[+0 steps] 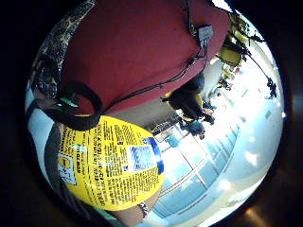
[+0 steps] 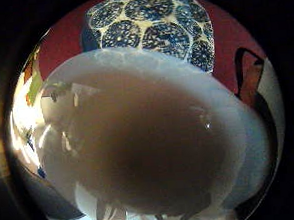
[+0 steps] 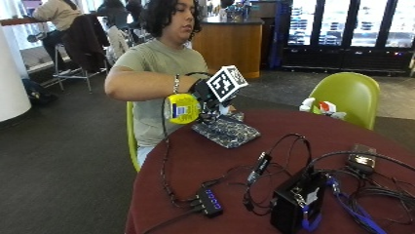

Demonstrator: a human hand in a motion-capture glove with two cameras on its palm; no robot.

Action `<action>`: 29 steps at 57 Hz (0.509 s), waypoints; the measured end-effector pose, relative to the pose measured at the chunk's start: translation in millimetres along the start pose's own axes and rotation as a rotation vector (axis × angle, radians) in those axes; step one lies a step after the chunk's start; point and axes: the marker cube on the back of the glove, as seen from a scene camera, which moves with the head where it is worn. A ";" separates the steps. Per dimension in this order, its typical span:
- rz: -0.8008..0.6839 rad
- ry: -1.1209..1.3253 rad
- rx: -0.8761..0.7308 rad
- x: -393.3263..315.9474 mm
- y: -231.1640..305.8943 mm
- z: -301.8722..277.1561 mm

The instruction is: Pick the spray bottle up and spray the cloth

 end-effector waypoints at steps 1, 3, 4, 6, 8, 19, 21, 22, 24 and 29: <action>-0.002 -0.002 0.007 -0.9 0.3 -3.1; -0.007 -0.011 0.027 -2.7 1.4 -10.5; -0.011 -0.019 0.038 -3.8 2.3 -14.9; -0.024 -0.047 0.067 -7.4 4.2 -25.1; -0.041 -0.081 0.109 -12.1 5.8 -37.2; -0.236 -0.384 0.409 -40.0 2.7 -114.1; -0.286 -0.453 0.450 -47.8 0.2 -125.0; -0.309 -0.488 0.468 -51.8 -1.3 -130.0; -0.360 -0.558 0.501 -61.1 -4.8 -139.5; -0.536 -0.754 0.570 -95.8 -17.1 -161.7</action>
